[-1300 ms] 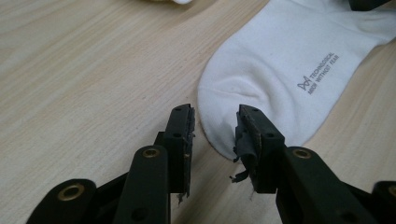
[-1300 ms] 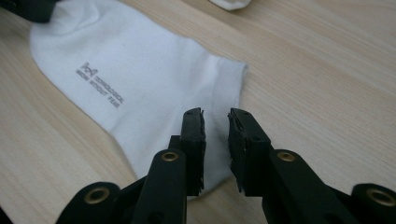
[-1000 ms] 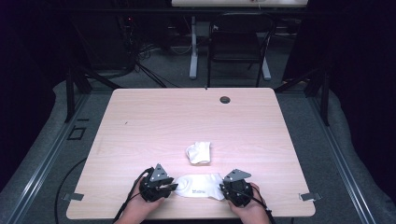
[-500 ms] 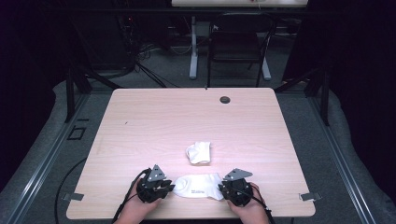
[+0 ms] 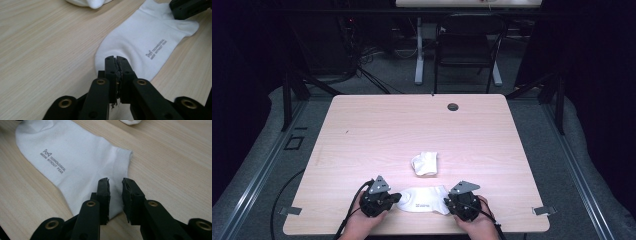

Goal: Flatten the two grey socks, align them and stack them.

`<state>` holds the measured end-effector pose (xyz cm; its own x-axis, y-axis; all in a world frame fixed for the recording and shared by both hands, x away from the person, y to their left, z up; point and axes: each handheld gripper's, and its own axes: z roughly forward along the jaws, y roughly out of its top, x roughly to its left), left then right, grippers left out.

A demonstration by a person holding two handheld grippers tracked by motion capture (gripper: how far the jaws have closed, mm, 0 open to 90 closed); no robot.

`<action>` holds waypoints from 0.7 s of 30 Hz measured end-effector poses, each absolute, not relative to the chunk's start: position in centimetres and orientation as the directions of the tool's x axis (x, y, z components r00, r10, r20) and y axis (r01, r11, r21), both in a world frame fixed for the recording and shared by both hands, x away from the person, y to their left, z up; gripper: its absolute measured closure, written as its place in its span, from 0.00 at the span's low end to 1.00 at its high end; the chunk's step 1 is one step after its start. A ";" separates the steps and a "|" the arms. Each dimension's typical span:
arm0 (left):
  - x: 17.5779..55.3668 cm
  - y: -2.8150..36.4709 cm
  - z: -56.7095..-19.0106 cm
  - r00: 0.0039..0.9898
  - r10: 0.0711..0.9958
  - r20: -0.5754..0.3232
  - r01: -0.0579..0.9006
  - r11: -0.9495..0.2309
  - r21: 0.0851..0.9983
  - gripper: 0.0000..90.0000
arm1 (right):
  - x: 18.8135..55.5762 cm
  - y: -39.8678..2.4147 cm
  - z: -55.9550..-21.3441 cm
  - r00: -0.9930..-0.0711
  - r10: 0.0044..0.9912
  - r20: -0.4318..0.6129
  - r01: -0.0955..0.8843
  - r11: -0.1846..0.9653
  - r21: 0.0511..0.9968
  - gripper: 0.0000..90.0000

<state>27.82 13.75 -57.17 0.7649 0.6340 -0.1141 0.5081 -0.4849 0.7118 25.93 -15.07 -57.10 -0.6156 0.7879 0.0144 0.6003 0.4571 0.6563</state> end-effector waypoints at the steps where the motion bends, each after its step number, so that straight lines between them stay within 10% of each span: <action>1: 27.9 13.5 -57.4 0.771 0.629 -0.100 0.505 -0.507 0.698 1.00 | 25.9 -15.0 -57.1 -0.617 0.787 0.014 0.598 0.457 0.658 0.84; 21: 28.0 14.6 -57.4 0.753 0.641 -0.149 0.560 -0.505 0.657 1.00 | 25.8 -14.5 -57.1 -0.638 0.770 0.021 0.593 0.474 0.651 0.87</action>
